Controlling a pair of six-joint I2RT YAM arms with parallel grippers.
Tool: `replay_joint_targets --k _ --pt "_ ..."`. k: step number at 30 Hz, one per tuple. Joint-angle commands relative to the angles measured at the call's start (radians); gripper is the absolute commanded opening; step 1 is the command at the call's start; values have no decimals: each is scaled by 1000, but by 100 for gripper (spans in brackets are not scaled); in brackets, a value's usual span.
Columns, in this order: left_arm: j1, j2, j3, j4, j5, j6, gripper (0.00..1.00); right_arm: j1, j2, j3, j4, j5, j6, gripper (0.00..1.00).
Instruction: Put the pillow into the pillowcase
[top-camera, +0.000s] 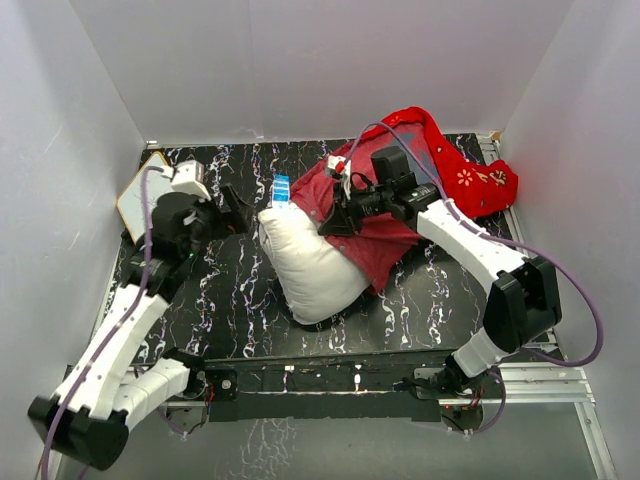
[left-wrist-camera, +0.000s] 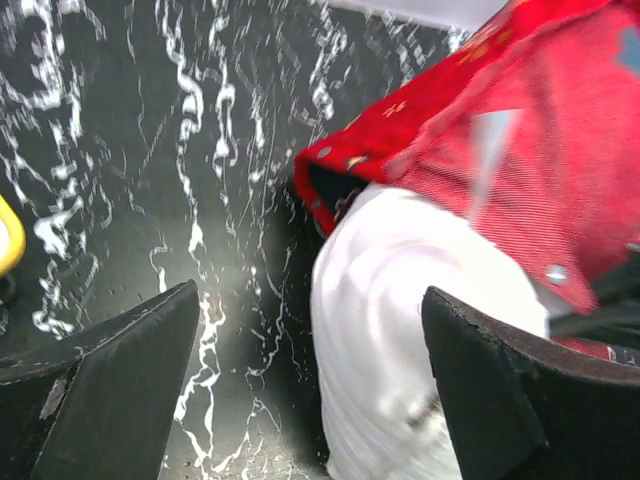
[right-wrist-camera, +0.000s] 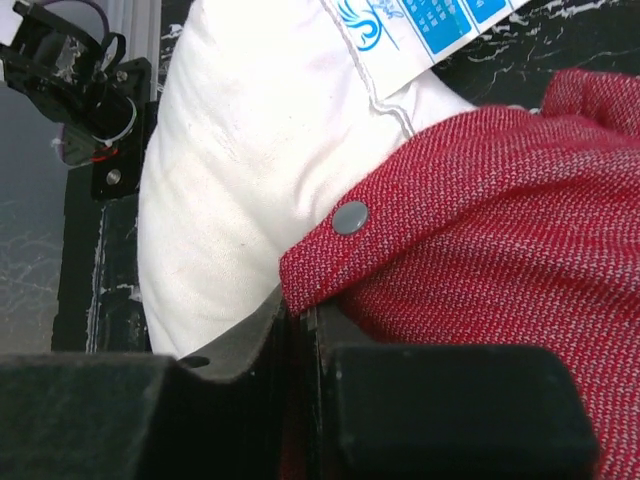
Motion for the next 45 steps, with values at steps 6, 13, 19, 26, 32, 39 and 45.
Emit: replay_joint_targets --k 6,13,19,26,32,39,45 --pt "1 -221 -11 -259 335 23 91 -26 78 260 -135 -145 5 33" --pt "1 -372 -164 -154 503 -121 92 -53 -19 349 -313 -195 -178 65" --pt "0 -376 -317 -77 432 -198 94 -79 -231 34 -194 -41 -197 69" --pt "-1 -301 -477 322 489 -413 95 -61 -259 -166 -16 286 -88 70" --pt "-4 -227 -524 473 418 -530 96 -5 -149 -145 26 452 -60 76" --pt "-16 -35 -538 548 381 -536 94 43 -31 -89 22 553 -57 71" --pt "-76 117 -511 638 394 -530 65 46 -41 -26 -62 399 -94 24"
